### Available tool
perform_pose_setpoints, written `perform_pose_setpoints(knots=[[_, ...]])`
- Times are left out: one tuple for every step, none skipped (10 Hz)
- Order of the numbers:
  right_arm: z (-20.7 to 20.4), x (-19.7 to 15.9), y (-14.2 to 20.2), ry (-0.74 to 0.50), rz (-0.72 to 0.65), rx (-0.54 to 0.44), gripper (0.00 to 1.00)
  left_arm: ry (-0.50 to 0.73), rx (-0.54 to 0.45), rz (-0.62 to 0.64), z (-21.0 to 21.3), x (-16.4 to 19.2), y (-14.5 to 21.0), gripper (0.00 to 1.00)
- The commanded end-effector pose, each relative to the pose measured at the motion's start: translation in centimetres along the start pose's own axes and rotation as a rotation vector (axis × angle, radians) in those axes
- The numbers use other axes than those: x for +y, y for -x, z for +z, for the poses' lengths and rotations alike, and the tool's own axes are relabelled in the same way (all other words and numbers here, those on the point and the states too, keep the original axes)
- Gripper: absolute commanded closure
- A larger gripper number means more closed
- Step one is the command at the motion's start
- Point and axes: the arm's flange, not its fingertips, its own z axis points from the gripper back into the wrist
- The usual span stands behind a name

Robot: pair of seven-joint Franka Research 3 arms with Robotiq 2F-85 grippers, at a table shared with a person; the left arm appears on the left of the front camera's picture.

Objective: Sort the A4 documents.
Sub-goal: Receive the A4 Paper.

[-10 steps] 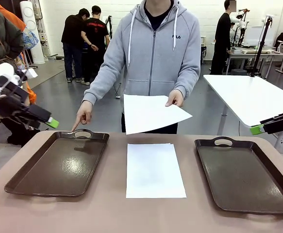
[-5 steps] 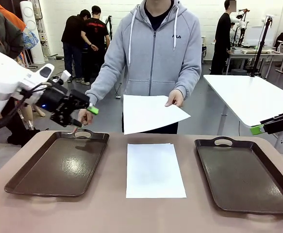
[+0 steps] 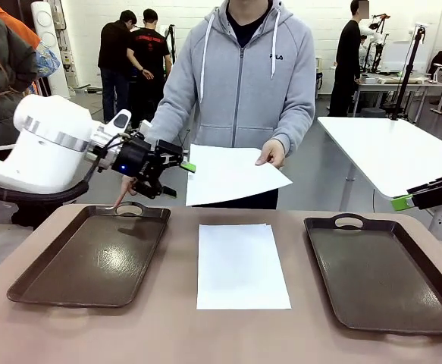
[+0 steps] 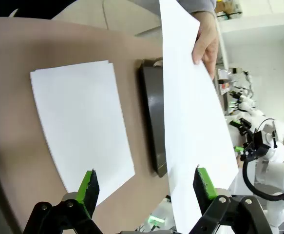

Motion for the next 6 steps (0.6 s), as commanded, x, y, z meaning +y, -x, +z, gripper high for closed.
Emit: perform_pose_setpoints(knots=[[-0.5,-0.3,0.3,-0.021,0.009,-0.02,0.0,0.102,-0.032,0.018,-0.5,0.2,-1.0,0.0],[-0.5,-0.3,0.3,-0.021,0.009,-0.02,0.0,0.121,-0.033,0.023,-0.9,0.1,-0.9,0.0],[-0.5,-0.3,0.3,-0.021,0.009,-0.02,0.0,0.145,-0.034,0.041,-1.3,0.3,-1.0,0.0],[-0.5,-0.3,0.3,-0.021,0.009,-0.02,0.0,0.167,-0.037,0.068,-1.8,0.6,-1.1,0.0],[-0.5,-0.3,0.3,-0.021,0.009,-0.02,0.0,0.198,-0.023,0.093,-2.3,1.1,-1.2,0.0],[-0.5,-0.3,0.3,-0.021,0.009,-0.02,0.0,0.227,-0.007,0.112,-2.8,1.3,-1.1,0.0]])
